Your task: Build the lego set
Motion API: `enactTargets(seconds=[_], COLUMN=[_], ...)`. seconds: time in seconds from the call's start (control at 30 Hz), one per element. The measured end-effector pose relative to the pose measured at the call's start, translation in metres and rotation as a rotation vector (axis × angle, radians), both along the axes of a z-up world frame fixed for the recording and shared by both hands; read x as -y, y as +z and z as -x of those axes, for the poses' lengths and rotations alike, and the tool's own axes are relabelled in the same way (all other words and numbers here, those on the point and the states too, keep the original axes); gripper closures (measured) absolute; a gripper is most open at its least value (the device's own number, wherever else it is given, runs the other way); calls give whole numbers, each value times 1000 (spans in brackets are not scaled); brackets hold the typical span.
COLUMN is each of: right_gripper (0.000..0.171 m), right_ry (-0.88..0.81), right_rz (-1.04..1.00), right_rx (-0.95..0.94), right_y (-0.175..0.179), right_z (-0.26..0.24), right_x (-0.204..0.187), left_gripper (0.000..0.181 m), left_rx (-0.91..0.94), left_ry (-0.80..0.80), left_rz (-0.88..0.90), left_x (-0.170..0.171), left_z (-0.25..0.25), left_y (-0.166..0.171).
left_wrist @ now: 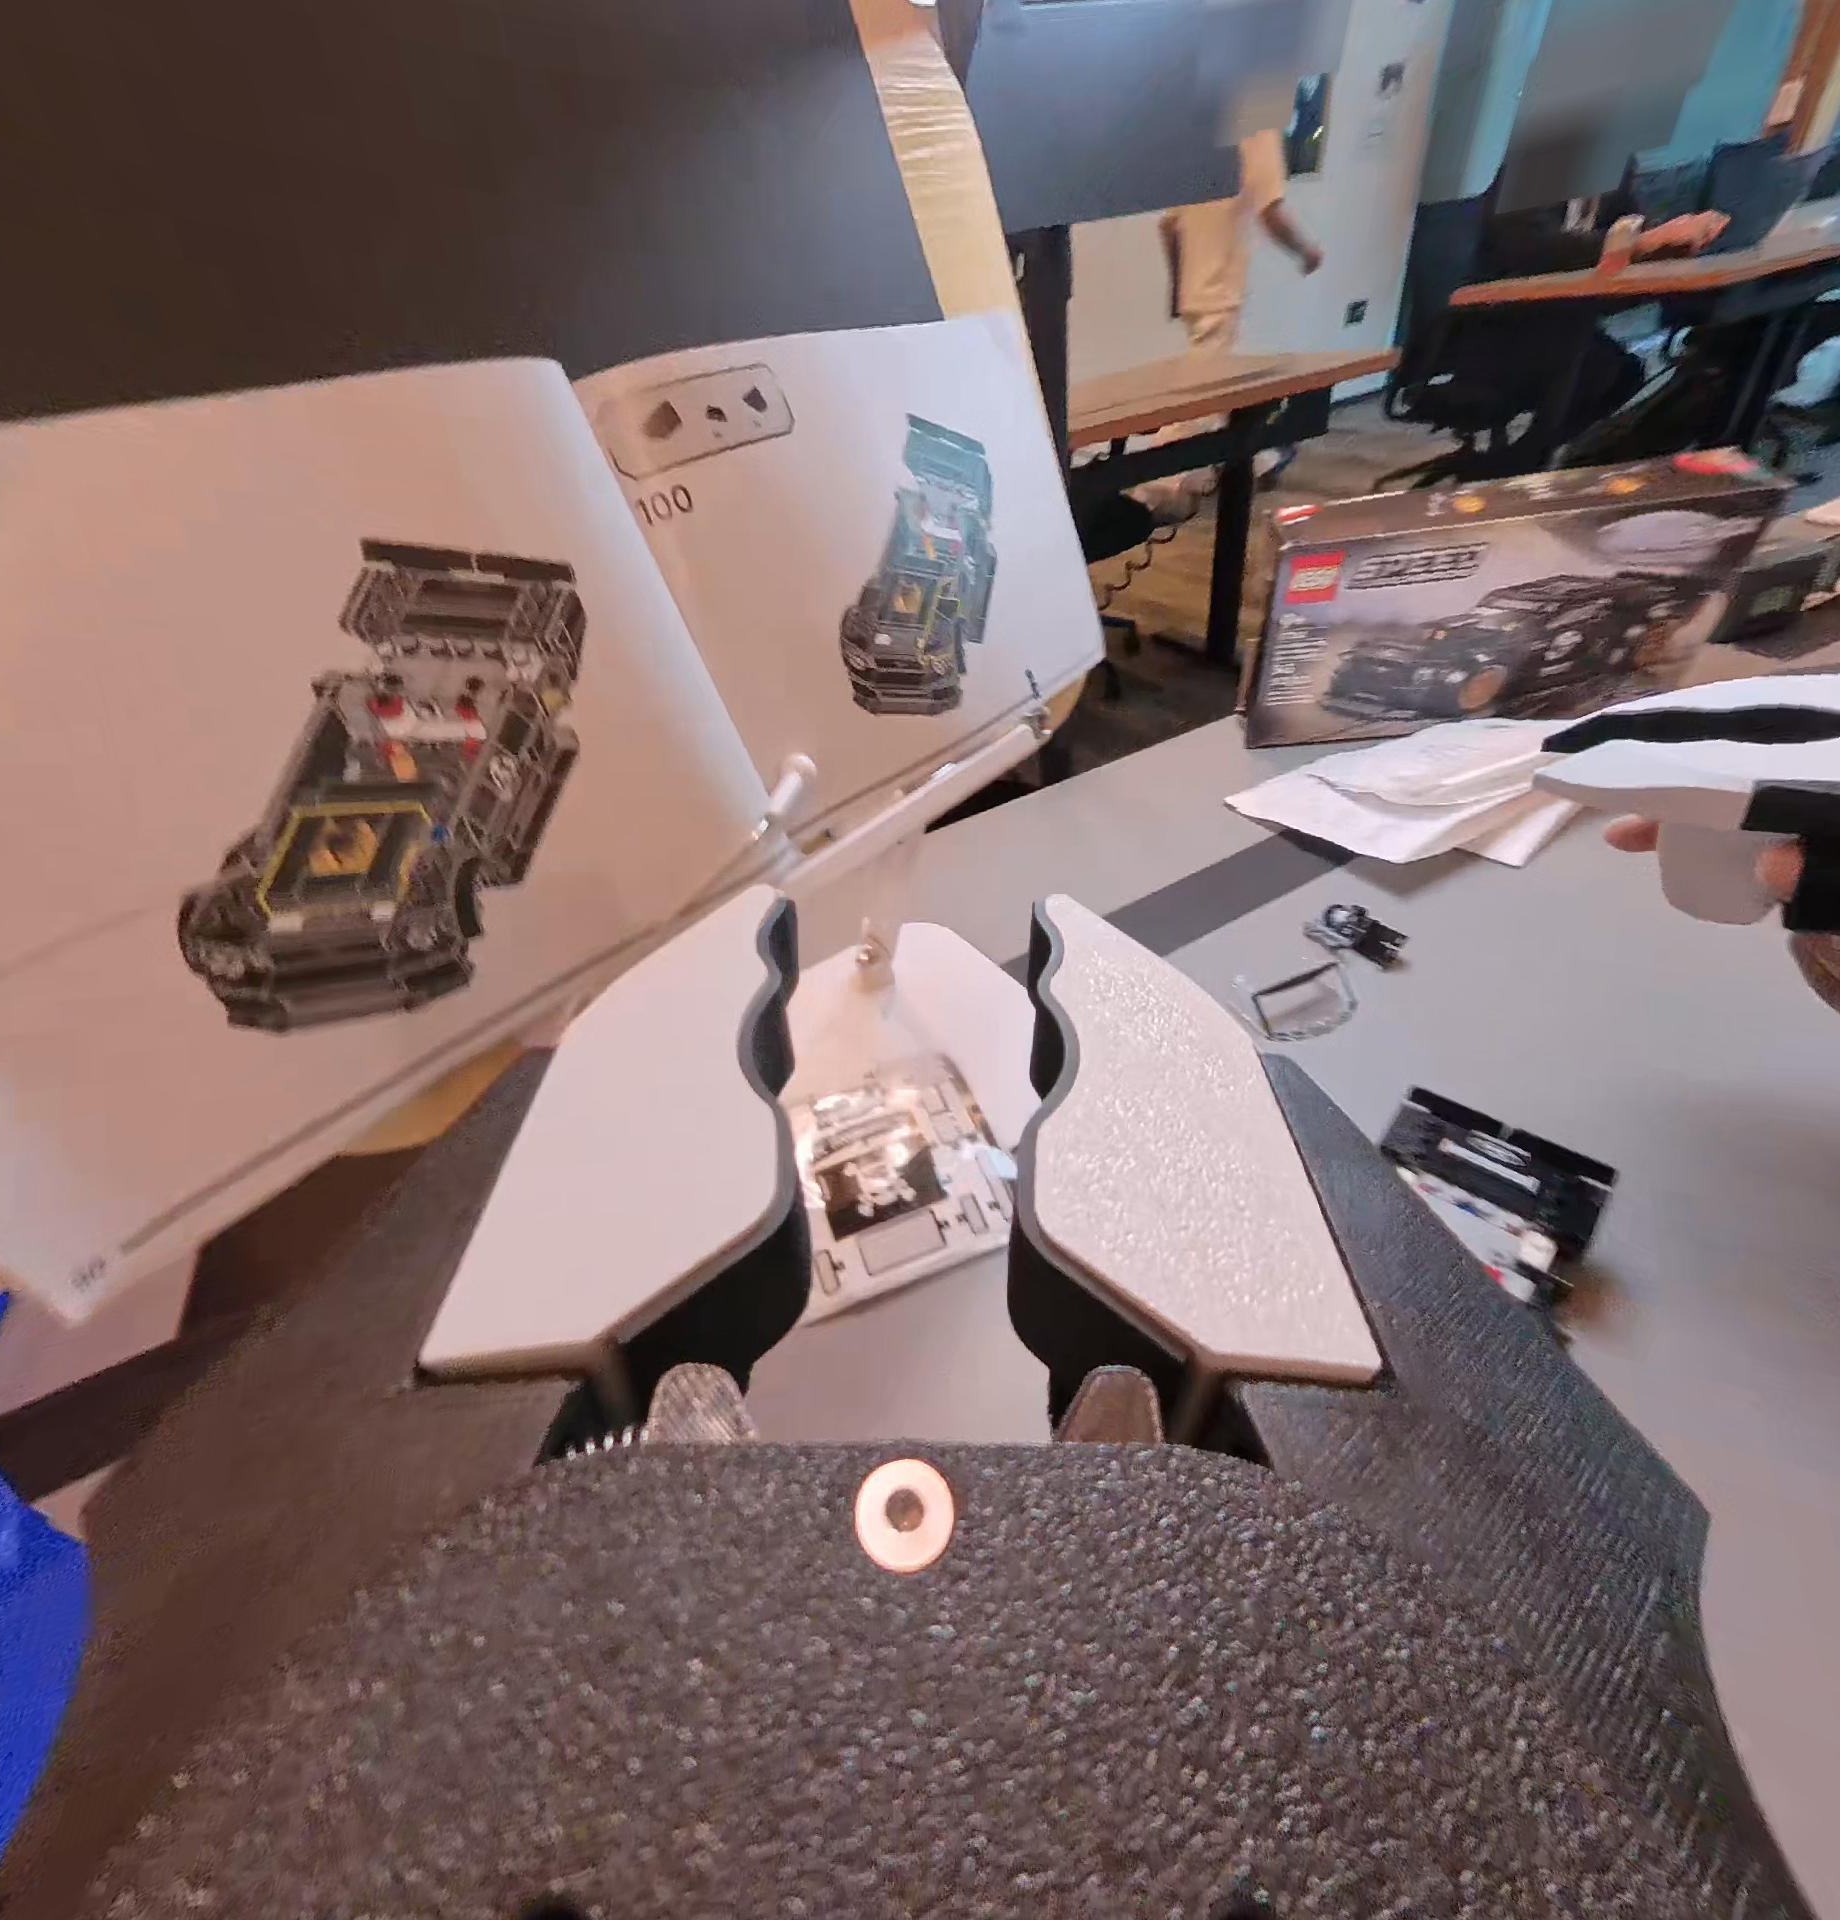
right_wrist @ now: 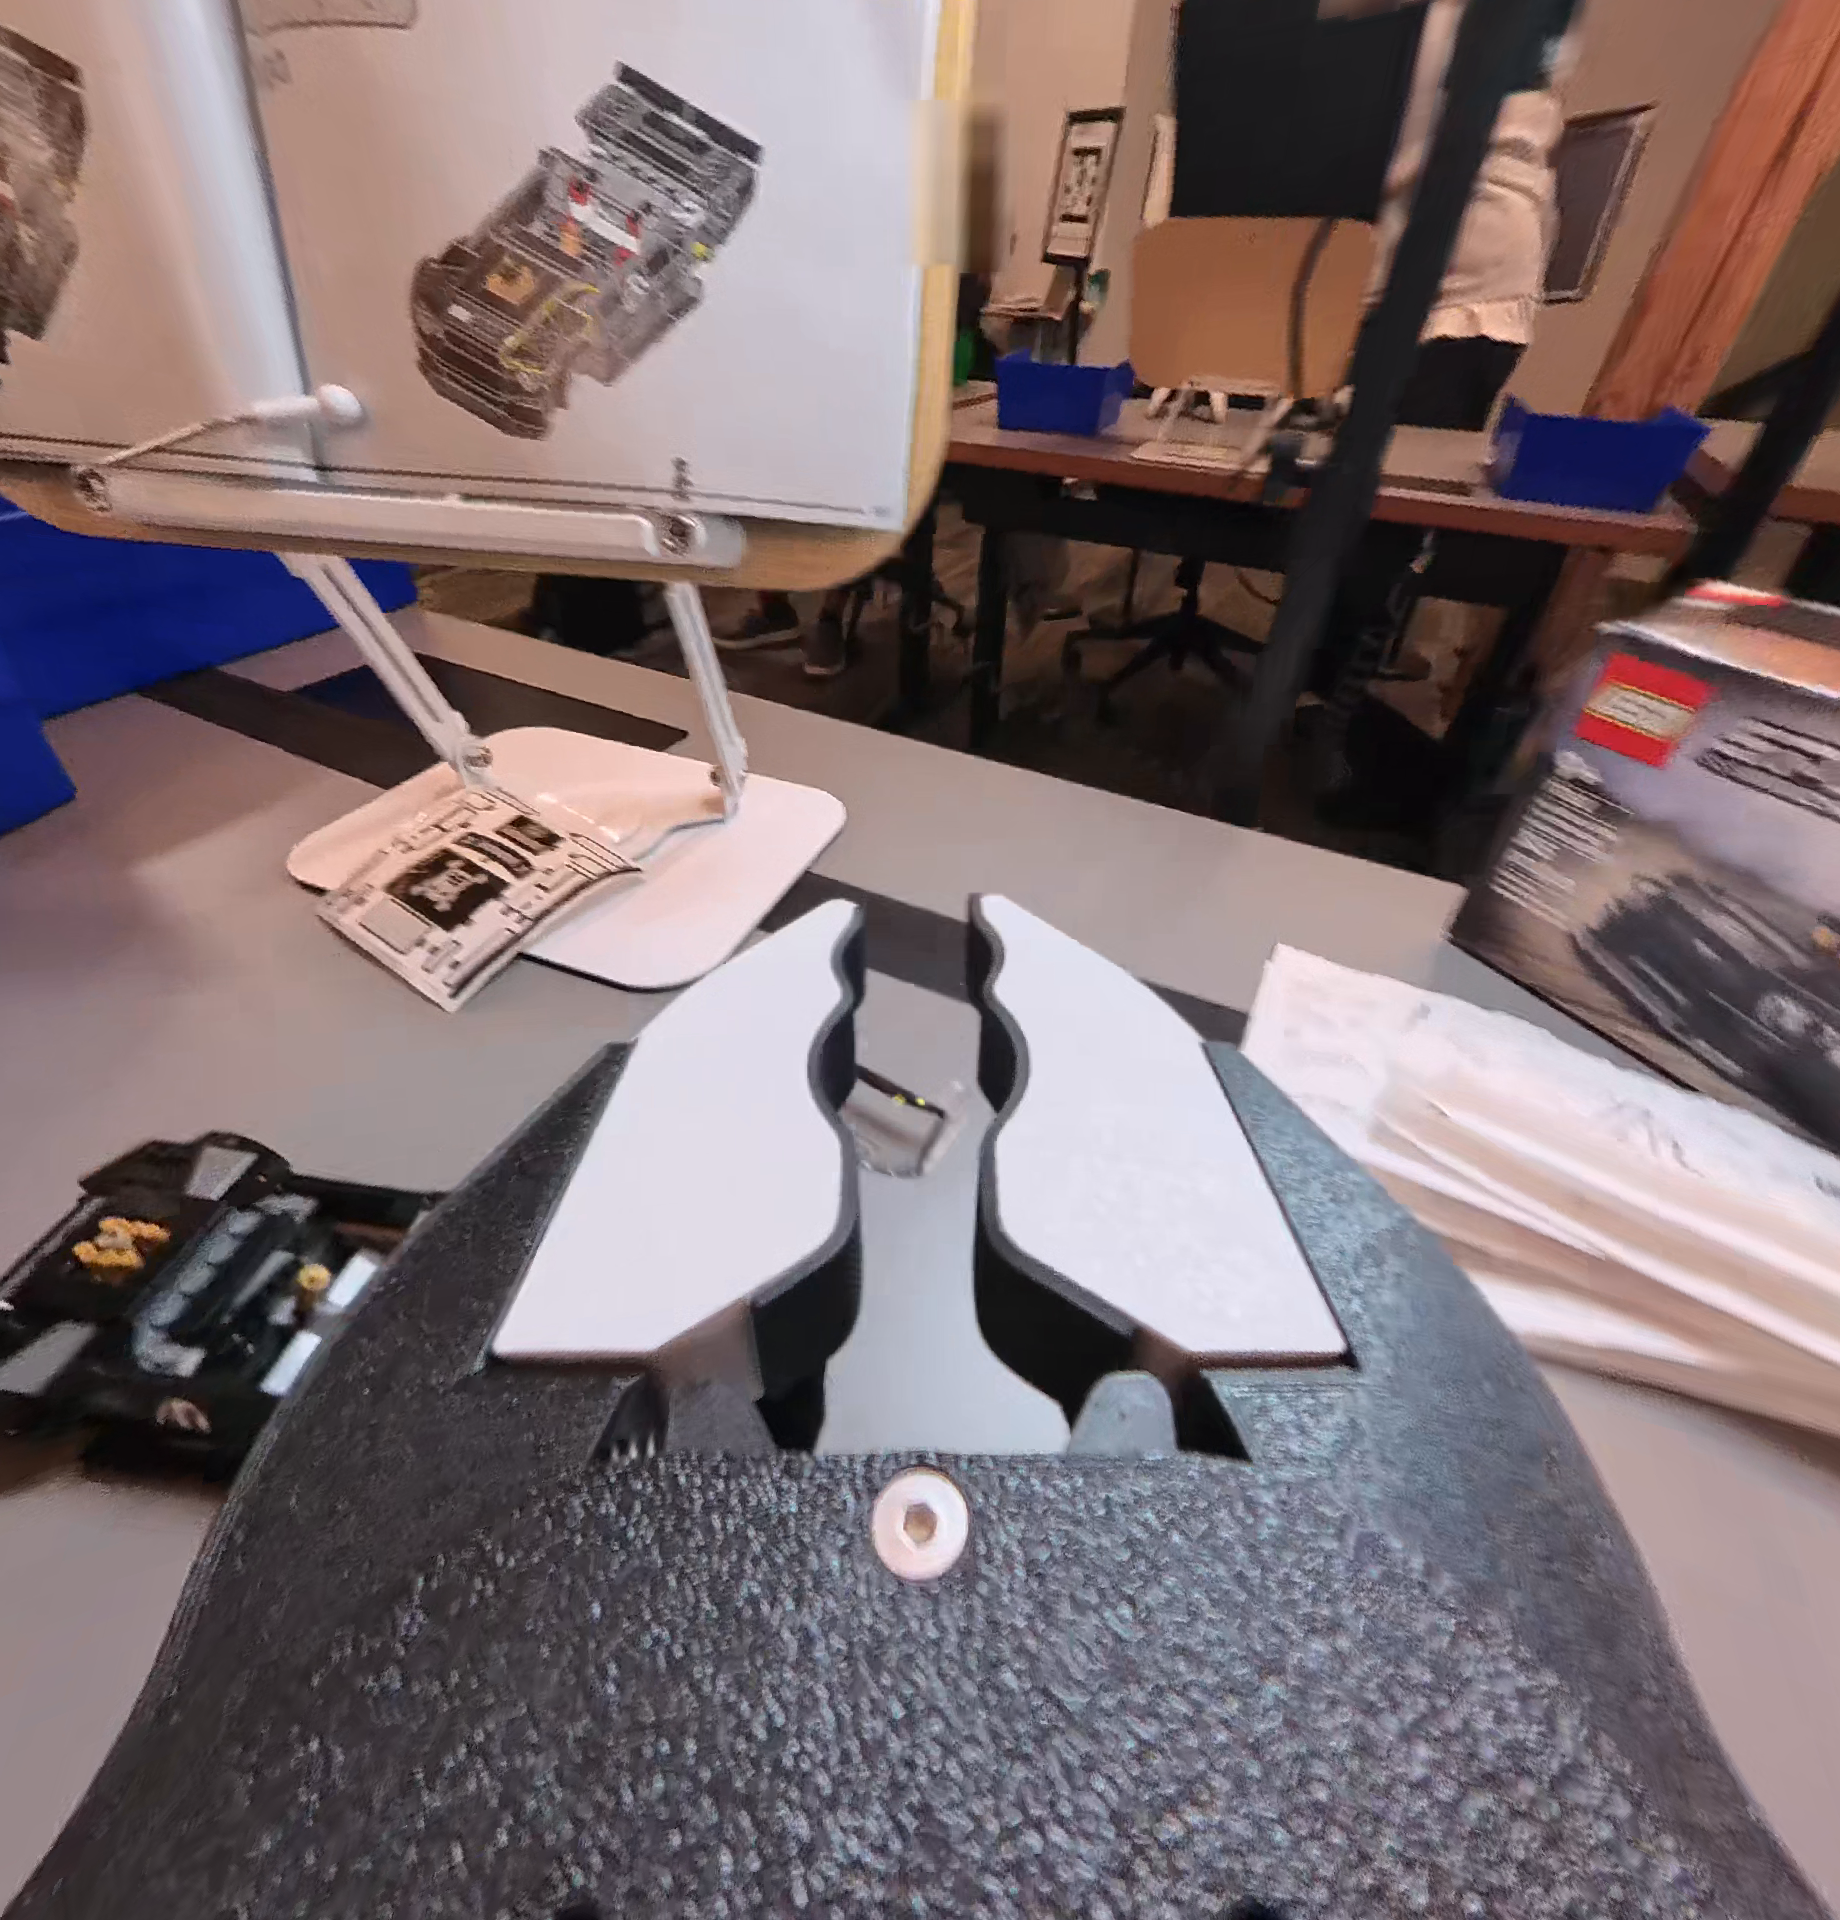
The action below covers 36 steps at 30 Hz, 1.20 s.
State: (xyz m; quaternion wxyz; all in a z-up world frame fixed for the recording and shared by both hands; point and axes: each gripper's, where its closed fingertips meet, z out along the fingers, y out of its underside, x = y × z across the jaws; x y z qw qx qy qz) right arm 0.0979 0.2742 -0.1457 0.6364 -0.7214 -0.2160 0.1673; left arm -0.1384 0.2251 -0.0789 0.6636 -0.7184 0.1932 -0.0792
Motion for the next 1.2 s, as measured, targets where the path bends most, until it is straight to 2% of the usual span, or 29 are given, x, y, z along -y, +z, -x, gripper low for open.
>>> enactTargets(seconds=[0.07,0.17,0.4,0.5,0.6,0.73,0.87,1.03,1.2], right_gripper=[143,138,126,109,93,93,102,96,88], right_ry=[29,64,64,55,57,12,-40,2,2], right_rz=[0,-4,-22,1,45,41,-53,-66,-42], right_rx=[4,-2,56,60,48,2,-46,-5,-23], right_y=[9,25,51,54,53,57,69,69,65], right_z=[21,51,98,109,118,122,121,131,135], right_x=[-11,-31,-86,-108,-126,-132,-124,-120,-128], left_gripper=[137,135,133,139,136,135,141,158,169], left_rx=[-32,-102,-253,-286,-332,-447,-546,-763,-816], left_ry=[17,36,91,90,78,88,108,150,162], left_rz=[29,70,156,157,152,132,106,56,72], left_x=[-17,-39,-74,-77,-76,-77,-78,-77,-80], left_z=[-1,-2,13,17,17,18,21,29,33], left_y=[3,3,-19,-20,-19,-22,-25,-32,-36])
